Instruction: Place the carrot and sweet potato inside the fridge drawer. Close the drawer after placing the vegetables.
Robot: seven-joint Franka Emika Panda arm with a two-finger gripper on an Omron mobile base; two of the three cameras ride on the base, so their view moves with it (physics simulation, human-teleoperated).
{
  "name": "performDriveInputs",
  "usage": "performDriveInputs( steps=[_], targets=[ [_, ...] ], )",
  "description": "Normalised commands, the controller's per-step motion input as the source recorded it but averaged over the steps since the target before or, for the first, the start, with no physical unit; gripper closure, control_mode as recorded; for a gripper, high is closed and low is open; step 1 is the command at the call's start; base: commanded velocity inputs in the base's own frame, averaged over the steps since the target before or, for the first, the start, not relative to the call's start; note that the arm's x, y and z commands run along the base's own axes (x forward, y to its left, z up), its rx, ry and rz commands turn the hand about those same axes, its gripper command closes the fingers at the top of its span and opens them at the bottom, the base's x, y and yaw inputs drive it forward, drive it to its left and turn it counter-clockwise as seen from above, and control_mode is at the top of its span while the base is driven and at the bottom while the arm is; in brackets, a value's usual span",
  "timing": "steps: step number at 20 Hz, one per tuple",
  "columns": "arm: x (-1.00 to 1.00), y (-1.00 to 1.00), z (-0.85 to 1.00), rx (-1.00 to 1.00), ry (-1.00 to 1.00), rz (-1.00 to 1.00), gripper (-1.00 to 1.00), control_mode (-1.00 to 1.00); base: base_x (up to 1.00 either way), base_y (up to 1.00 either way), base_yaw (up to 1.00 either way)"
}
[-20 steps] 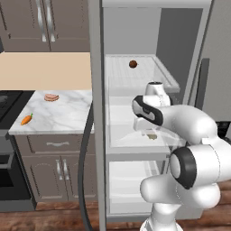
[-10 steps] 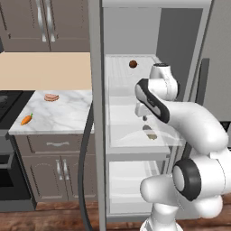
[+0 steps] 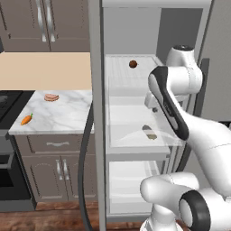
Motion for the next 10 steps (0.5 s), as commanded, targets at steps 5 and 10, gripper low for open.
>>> performDriveInputs(
  steps=[5,10],
  targets=[
    [-1.0,0.0,0.19,0.0,-0.11,0.0,-1.0,-1.0,0.0,0.0,0.0],
    [-0.91,0.02,-0.08,0.0,-0.03,0.0,-1.0,-1.0,0.0,0.0,0.0]
  ],
)
